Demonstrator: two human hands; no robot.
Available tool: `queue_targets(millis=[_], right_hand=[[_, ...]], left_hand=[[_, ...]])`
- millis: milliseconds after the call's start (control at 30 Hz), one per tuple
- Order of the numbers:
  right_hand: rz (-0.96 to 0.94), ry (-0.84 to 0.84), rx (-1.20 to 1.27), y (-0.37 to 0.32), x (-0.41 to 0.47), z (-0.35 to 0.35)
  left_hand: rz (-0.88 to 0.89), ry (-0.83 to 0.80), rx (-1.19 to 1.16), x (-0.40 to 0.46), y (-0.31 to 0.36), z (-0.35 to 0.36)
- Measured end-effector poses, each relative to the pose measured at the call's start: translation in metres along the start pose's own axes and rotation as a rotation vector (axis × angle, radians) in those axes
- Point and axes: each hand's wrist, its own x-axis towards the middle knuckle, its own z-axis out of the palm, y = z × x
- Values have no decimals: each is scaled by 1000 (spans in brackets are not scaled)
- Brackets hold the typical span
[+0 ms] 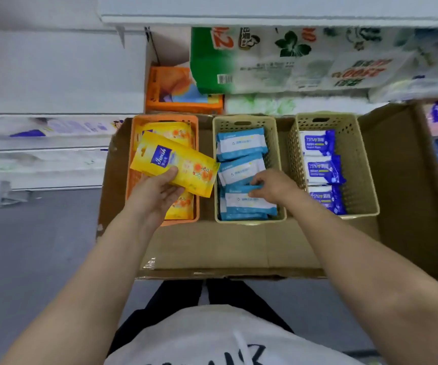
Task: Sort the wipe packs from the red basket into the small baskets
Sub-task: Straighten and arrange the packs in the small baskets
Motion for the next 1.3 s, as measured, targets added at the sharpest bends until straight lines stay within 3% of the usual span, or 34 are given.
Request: queue_targets(millis=[233,500,633,700,800,1000,1133,1167,1233,1300], right_hand=[[-35,-62,-232,-15,5,7],[-34,-9,-517,-25,9,10],[-138,404,-434,-27,14,14],[-181,389,-388,-26,21,13],[-85,212,-389,-26,30,15],[31,203,-308,-37,29,12],[-117,435,220,-73,27,-7],[-150,369,403,-88,28,-15],[-183,41,619,-118,30,-27],[-224,-199,543,-139,33,-30]], left_hand=[[16,-2,-9,13,-3,7],[40,11,-57,26,1,-1],[31,-1,-70,28,1,-3],[26,-9,-75,28,1,-3],[18,-5,-93,29,2,-5],[-40,5,-157,34,0,-13],[-61,-34,-131,36,1,-19],[-66,-54,-119,36,1,-20],[-71,-109,-86,35,3,-22],[-66,-157,-54,35,4,-25]])
